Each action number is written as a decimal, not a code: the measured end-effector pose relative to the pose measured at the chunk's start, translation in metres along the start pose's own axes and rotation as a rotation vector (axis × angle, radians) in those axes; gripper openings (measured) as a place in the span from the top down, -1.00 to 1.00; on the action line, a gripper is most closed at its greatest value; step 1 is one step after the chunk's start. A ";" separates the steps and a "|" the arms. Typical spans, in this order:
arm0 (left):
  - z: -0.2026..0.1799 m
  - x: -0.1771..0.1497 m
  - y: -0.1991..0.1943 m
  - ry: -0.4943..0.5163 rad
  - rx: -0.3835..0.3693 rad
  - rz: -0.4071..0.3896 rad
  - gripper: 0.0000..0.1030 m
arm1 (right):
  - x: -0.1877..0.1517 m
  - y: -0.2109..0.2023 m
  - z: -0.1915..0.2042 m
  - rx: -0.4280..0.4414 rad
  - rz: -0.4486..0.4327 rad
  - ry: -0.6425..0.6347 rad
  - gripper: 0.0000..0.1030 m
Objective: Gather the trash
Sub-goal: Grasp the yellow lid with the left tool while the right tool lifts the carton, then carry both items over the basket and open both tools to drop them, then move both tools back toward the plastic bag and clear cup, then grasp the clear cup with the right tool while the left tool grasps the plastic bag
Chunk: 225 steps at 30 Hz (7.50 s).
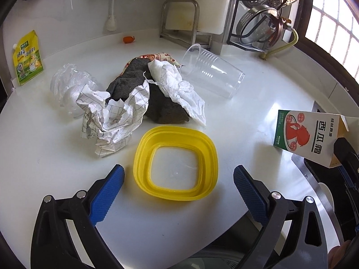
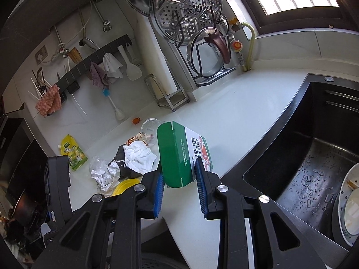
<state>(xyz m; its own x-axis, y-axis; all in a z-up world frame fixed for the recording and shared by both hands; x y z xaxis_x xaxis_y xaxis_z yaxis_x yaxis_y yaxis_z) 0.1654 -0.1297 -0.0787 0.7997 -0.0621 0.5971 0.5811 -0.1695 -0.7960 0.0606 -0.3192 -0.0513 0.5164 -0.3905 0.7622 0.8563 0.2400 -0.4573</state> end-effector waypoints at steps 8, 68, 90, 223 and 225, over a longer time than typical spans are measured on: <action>0.009 -0.006 -0.013 0.002 -0.023 -0.041 -0.31 | -0.003 -0.001 0.008 -0.004 0.003 -0.039 0.51; 0.059 -0.182 -0.110 0.160 -0.081 0.044 -0.31 | -0.192 -0.094 0.058 -0.099 0.305 -0.065 0.51; 0.061 -0.188 -0.092 0.149 -0.081 0.098 -0.33 | -0.198 -0.077 0.056 -0.106 0.357 -0.078 0.51; 0.175 0.090 0.011 -0.190 0.141 -0.029 -0.88 | 0.070 0.220 0.079 -0.186 0.416 -0.577 -0.04; 0.170 0.092 0.015 -0.181 0.134 -0.025 -0.88 | 0.072 0.214 0.075 -0.174 0.394 -0.545 -0.04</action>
<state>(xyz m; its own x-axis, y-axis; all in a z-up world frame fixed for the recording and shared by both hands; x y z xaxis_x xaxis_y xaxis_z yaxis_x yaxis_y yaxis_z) 0.2731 0.0296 -0.0522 0.7917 0.1203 0.5989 0.6064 -0.0360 -0.7943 0.2803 -0.2290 -0.0597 0.7523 0.2091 0.6247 0.6171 0.1085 -0.7794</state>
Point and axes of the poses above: each gripper's, at about its wrist camera, not at the fingertips, and y roughly the way its jaws point, z to its left, x to its top, the point moved 1 cm from there along y, roughly the way its jaws point, and after that the axes turned 5 degrees about z, right-handed, at the moved point
